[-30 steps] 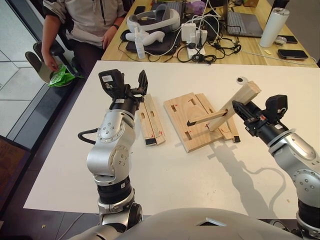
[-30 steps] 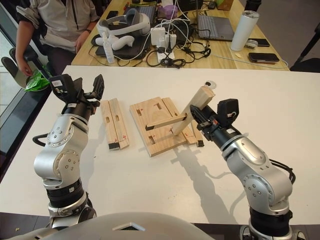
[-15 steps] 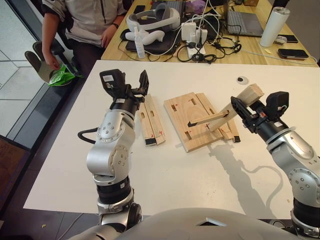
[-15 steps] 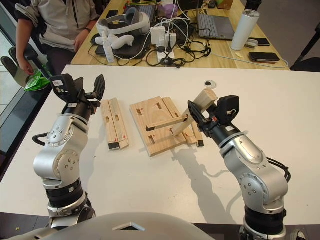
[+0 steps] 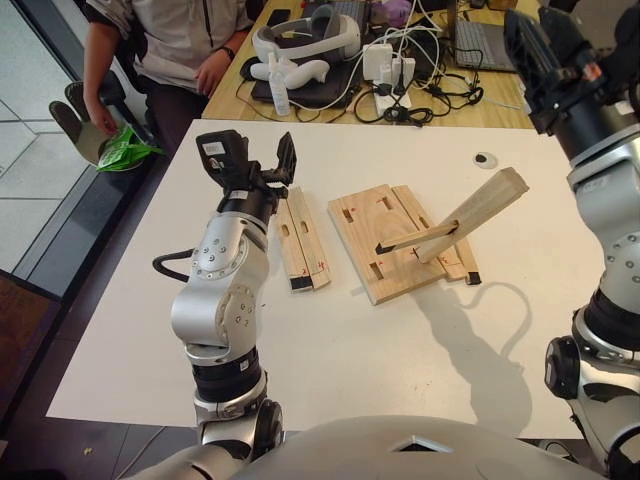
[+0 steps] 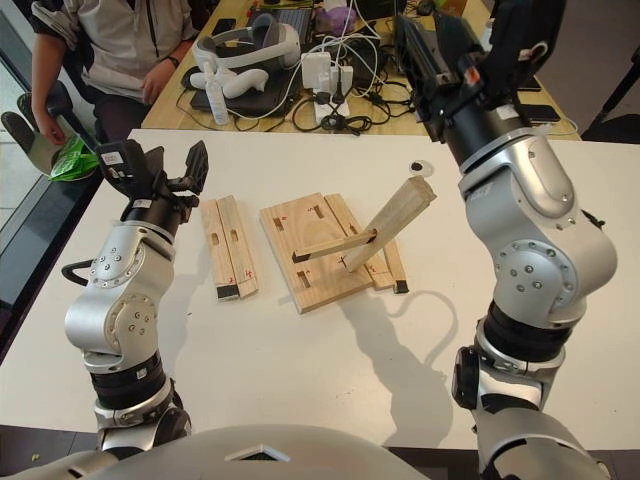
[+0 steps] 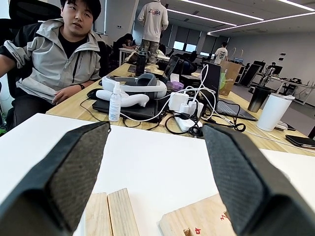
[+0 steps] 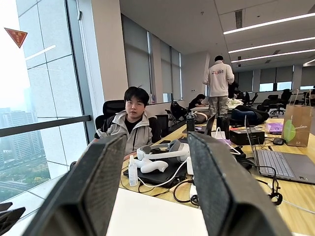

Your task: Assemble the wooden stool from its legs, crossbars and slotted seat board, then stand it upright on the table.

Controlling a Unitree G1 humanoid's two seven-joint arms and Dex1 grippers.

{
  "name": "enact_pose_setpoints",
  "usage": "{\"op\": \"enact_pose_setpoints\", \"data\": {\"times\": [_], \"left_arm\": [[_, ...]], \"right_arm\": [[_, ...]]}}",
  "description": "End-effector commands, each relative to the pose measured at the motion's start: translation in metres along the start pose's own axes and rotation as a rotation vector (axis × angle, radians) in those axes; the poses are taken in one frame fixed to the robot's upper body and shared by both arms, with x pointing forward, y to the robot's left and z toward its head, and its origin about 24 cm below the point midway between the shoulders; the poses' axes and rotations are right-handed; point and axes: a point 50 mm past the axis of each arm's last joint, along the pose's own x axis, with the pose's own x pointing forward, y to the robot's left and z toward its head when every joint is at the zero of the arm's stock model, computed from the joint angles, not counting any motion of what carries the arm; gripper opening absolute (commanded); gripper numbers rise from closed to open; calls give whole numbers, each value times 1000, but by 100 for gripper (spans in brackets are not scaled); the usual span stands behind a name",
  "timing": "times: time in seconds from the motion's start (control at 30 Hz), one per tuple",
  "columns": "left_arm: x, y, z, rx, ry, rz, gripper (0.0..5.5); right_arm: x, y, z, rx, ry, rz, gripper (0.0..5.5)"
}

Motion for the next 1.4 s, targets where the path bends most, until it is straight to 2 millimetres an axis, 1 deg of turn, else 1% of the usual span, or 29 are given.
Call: {"op": "enact_pose_setpoints", "data": {"times": [0.03,0.07,0.1,0.13,0.17,0.23,0.4,0.47,0.53,0.6,0.63,0.67,0.73,0.8,0.87,0.93,1.0,1.03,1.07,1.1,1.13,1.2,1.27,1.3,1.4], "left_arm": [[2,-1,-1,12,17,-15,347],[2,-1,-1,11,18,-17,347],[2,-1,-1,11,18,-18,347],[2,-1,-1,11,19,-19,347],[2,-2,-1,11,20,-21,347],[2,-2,-1,11,23,-22,347],[2,-2,-1,9,23,-22,347],[2,-2,-2,9,24,-23,347],[2,-1,-3,14,35,-18,347],[2,1,-10,52,106,-12,347],[1,5,-17,81,162,-5,347],[-1,10,-24,100,224,7,347],[-4,20,-33,119,317,27,347],[-7,29,-40,149,434,40,347],[-15,41,-50,161,569,35,347],[-28,52,-57,136,687,9,347],[-35,59,-57,106,753,-18,369],[-36,61,-58,99,775,-33,393],[-36,63,-59,108,804,-46,404],[-34,63,-61,122,833,-54,418],[-31,63,-62,136,855,-63,422],[-27,61,-62,145,873,-83,422],[-24,60,-61,139,883,-102,422],[-21,60,-61,122,887,-104,422],[-15,58,-64,87,909,-111,422]], "right_arm": [[-14,-4,-46,37,263,-35,227],[-22,-2,-62,60,368,-15,227],[-31,1,-79,48,486,11,227],[-41,3,-91,57,583,39,227],[-48,5,-98,64,630,48,227],[-51,8,-102,86,640,55,227],[-41,8,-97,86,571,52,227],[-37,6,-95,73,547,41,227],[-28,1,-90,68,485,10,227],[-14,-8,-71,117,308,-60,227],[-8,-12,-59,168,205,-93,227],[-4,-15,-48,225,118,-120,227],[-2,-20,-36,325,20,-156,227],[-7,-24,-32,422,-37,-210,227],[-16,-25,-31,469,-62,-242,227],[-29,-21,-31,400,-31,-229,227],[-50,-24,-38,350,25,-283,232],[-58,-25,-43,337,47,-324,232],[-66,-24,-49,335,67,-361,232],[-73,-19,-54,341,82,-386,232],[-77,-9,-59,349,93,-385,232],[-79,11,-61,340,96,-326,232],[-78,33,-58,287,92,-201,232],[-79,47,-59,258,105,-110,232],[-84,74,-69,178,156,79,232]]}}
